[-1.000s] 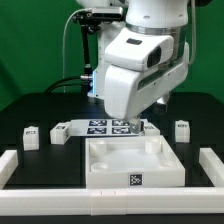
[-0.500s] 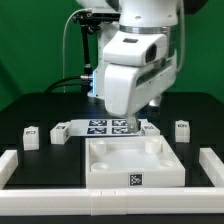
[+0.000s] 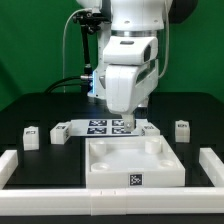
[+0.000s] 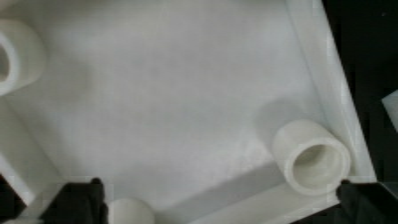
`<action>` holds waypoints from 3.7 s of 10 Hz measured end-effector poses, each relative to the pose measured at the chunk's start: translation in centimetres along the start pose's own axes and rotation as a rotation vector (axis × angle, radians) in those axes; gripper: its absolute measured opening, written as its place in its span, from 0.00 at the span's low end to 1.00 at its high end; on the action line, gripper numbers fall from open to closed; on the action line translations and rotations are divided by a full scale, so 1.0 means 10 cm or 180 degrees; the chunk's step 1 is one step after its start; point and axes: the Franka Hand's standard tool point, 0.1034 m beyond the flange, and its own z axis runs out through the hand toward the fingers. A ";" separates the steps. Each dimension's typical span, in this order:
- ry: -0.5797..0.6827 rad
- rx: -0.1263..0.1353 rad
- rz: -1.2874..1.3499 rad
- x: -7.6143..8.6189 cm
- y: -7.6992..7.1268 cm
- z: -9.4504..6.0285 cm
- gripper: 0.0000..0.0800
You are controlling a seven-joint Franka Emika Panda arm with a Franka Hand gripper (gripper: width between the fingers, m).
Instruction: Assemble one leg
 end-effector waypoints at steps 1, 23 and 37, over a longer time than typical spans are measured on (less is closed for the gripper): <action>-0.0002 0.0006 -0.0006 0.00 0.00 0.01 0.81; -0.0197 0.0245 -0.0978 -0.32 -0.40 0.64 0.07; -0.0184 0.0155 -0.1052 0.36 -0.22 0.63 0.08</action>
Offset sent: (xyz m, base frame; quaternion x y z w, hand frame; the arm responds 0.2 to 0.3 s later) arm -0.0377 -0.0079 -0.0335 -0.0447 -0.0707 -0.2808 0.9561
